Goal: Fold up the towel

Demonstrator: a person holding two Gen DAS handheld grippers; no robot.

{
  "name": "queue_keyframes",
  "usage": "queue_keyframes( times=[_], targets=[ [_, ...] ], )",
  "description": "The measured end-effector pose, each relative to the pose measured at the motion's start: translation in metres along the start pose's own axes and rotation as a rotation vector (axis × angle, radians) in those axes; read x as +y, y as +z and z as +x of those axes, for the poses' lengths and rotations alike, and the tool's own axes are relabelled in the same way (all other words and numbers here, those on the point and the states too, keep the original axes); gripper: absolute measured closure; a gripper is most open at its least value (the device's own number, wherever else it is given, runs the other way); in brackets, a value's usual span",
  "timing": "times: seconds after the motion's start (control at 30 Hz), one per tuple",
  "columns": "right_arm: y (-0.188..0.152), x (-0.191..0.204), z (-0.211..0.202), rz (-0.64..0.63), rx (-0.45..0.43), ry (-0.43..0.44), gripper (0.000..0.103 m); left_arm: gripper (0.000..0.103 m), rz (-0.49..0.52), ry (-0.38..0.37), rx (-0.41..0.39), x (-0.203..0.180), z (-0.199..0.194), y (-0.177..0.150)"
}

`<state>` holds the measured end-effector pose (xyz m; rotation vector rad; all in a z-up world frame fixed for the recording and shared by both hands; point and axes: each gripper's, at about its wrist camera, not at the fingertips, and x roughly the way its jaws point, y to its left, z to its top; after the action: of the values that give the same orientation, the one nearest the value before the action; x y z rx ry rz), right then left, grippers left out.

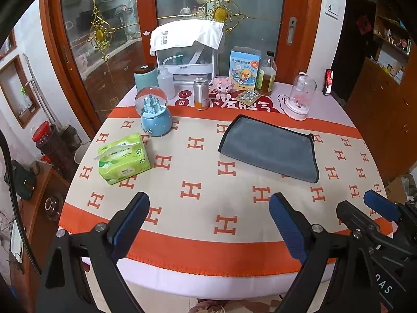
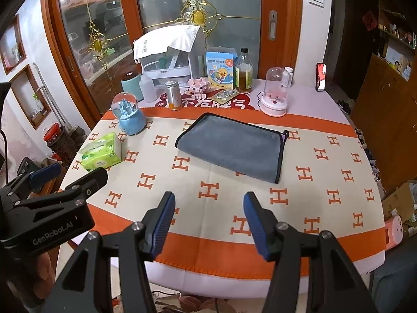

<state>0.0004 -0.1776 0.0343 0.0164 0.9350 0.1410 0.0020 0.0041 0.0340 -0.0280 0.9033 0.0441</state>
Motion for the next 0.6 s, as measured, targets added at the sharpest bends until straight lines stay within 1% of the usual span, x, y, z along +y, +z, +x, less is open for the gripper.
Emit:
queue_keyframes(
  times=[0.23, 0.6],
  targets=[
    [-0.0027, 0.0016, 0.0008, 0.003, -0.003, -0.013, 0.048, 0.01, 0.001, 0.005, 0.005, -0.0003, -0.0015, -0.0014],
    [-0.0035, 0.0031, 0.0011, 0.002, -0.005, -0.01, 0.048, 0.01, 0.001, 0.014, 0.011, 0.002, 0.0, -0.0034]
  ],
)
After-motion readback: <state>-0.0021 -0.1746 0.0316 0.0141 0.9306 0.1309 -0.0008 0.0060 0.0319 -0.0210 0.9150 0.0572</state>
